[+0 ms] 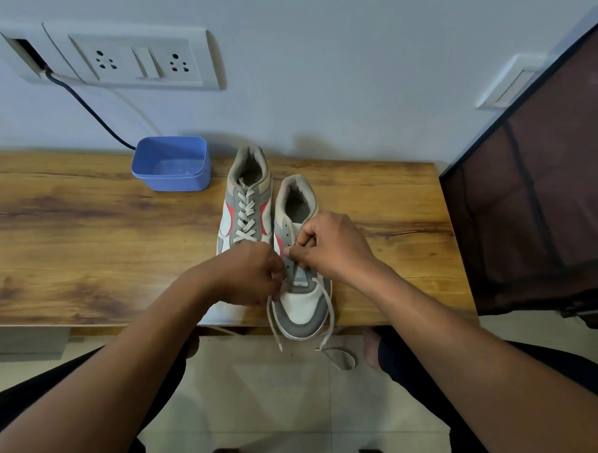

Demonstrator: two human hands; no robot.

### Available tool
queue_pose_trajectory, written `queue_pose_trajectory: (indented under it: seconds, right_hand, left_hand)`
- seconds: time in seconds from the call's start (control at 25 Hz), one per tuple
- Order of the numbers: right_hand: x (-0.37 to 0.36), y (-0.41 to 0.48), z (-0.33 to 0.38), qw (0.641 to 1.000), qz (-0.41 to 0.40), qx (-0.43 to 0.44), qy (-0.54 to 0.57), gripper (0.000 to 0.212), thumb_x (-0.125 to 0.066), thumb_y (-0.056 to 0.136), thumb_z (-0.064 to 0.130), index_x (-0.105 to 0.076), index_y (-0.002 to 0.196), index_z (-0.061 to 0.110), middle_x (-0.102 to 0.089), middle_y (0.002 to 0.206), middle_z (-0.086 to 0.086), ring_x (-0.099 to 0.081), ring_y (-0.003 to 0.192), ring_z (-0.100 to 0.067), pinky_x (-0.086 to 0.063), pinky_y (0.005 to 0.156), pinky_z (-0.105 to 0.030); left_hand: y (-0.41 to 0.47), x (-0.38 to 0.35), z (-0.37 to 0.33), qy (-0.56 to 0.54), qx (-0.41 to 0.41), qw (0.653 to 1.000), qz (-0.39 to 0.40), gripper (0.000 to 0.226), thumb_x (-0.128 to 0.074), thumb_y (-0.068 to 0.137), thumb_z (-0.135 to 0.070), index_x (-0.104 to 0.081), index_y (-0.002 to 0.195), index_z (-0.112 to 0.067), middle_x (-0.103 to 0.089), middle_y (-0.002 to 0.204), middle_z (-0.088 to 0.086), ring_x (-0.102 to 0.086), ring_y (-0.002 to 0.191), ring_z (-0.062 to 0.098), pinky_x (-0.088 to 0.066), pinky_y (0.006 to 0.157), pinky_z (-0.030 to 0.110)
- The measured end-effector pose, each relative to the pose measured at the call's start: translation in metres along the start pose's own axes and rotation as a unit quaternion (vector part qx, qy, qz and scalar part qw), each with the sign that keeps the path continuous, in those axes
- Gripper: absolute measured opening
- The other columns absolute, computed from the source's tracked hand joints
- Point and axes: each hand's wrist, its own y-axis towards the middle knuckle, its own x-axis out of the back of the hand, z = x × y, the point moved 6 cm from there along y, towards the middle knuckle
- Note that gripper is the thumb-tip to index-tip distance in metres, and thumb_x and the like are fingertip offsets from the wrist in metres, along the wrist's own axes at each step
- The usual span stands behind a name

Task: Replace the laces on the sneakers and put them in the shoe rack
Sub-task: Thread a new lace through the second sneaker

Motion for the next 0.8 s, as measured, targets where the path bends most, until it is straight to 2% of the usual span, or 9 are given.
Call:
queue_pose_trajectory:
  seconds: [0.12, 0.16, 0.24, 0.32, 0.44, 0.56, 0.64, 0.72, 0.8]
  right_hand:
    - [0.001, 0.000, -0.002, 1.000, -0.007, -0.009, 0.019, 0.026, -0.087, 0.085, 0.034, -0.071, 0.067, 0.027, -0.074, 0.065, 0.008, -0.070, 0.060, -0.004, -0.064, 0.069, -0.038]
    - [0.001, 0.001, -0.003, 1.000, -0.010, -0.010, 0.021, 0.025, -0.087, 0.085, 0.034, -0.070, 0.067, 0.028, -0.074, 0.066, 0.008, -0.071, 0.061, -0.004, -0.065, 0.069, -0.039]
    - [-0.001, 0.002, -0.002, 1.000, -0.006, -0.009, 0.024, 0.024, -0.086, 0.086, 0.032, -0.071, 0.069, 0.026, -0.074, 0.067, 0.007, -0.071, 0.063, -0.005, -0.065, 0.070, -0.040]
    - [-0.002, 0.002, -0.001, 1.000, -0.008, -0.008, 0.021, 0.023, -0.086, 0.086, 0.031, -0.070, 0.070, 0.025, -0.073, 0.068, 0.007, -0.072, 0.064, -0.007, -0.065, 0.070, -0.040]
    - [-0.002, 0.001, -0.002, 1.000, -0.018, -0.011, 0.018, 0.026, -0.086, 0.086, 0.030, -0.068, 0.068, 0.028, -0.074, 0.067, 0.007, -0.072, 0.063, -0.006, -0.065, 0.069, -0.039]
    - [-0.004, 0.000, -0.003, 1.000, -0.011, -0.011, 0.014, 0.026, -0.087, 0.085, 0.031, -0.069, 0.067, 0.028, -0.073, 0.065, 0.008, -0.071, 0.059, -0.004, -0.065, 0.068, -0.040]
    - [-0.003, 0.000, -0.003, 1.000, -0.018, -0.010, 0.009, 0.024, -0.086, 0.086, 0.032, -0.070, 0.068, 0.027, -0.074, 0.066, 0.008, -0.071, 0.060, -0.005, -0.065, 0.068, -0.040]
    - [-0.002, 0.002, -0.004, 1.000, -0.018, -0.011, 0.015, 0.024, -0.085, 0.087, 0.032, -0.070, 0.070, 0.027, -0.074, 0.066, 0.007, -0.071, 0.061, -0.005, -0.065, 0.068, -0.040]
    - [-0.003, 0.002, -0.006, 0.999, -0.022, -0.013, 0.019, 0.023, -0.085, 0.087, 0.031, -0.070, 0.070, 0.026, -0.074, 0.067, 0.007, -0.072, 0.062, -0.006, -0.065, 0.069, -0.040]
  left_hand:
    - [-0.014, -0.004, -0.001, -0.091, 0.000, 0.989, 0.119, 0.019, -0.067, 0.097, -0.018, -0.075, 0.084, -0.005, -0.073, 0.073, 0.016, -0.063, 0.051, 0.011, -0.054, 0.055, 0.024]
    - [-0.017, -0.005, 0.001, -0.118, 0.011, 0.984, 0.131, 0.022, -0.067, 0.097, -0.021, -0.074, 0.084, -0.005, -0.073, 0.074, 0.019, -0.065, 0.053, 0.017, -0.053, 0.054, 0.024]
    - [-0.015, -0.007, 0.005, -0.118, 0.033, 0.988, 0.093, 0.034, -0.068, 0.097, -0.034, -0.074, 0.080, -0.005, -0.073, 0.070, 0.017, -0.067, 0.053, 0.021, -0.052, 0.051, 0.022]
    - [-0.006, -0.005, 0.006, -0.055, 0.044, 0.997, 0.019, 0.044, -0.067, 0.095, -0.044, -0.071, 0.074, -0.006, -0.071, 0.063, 0.011, -0.066, 0.051, 0.018, -0.054, 0.053, 0.023]
    - [-0.002, 0.000, -0.005, 0.035, -0.001, 0.999, -0.035, 0.035, -0.061, 0.097, -0.024, -0.062, 0.063, -0.019, -0.062, 0.054, -0.004, -0.057, 0.049, 0.008, -0.058, 0.067, 0.032]
    - [-0.012, -0.005, -0.005, -0.021, -0.002, 0.995, 0.092, 0.029, -0.060, 0.096, -0.013, -0.065, 0.068, -0.018, -0.068, 0.061, -0.002, -0.057, 0.045, 0.003, -0.051, 0.053, 0.022]
    - [-0.017, -0.009, -0.001, -0.061, 0.016, 0.990, 0.126, 0.028, -0.063, 0.098, -0.020, -0.069, 0.071, -0.012, -0.072, 0.066, 0.005, -0.060, 0.046, 0.008, -0.050, 0.051, 0.021]
    - [-0.010, -0.009, 0.001, -0.066, 0.035, 0.995, 0.063, 0.037, -0.066, 0.098, -0.034, -0.070, 0.072, -0.007, -0.071, 0.063, 0.005, -0.063, 0.047, 0.010, -0.050, 0.050, 0.020]
    - [-0.001, -0.004, 0.000, -0.009, 0.036, 0.999, -0.028, 0.042, -0.065, 0.097, -0.039, -0.069, 0.073, -0.005, -0.066, 0.057, 0.002, -0.063, 0.051, 0.016, -0.048, 0.053, 0.023]
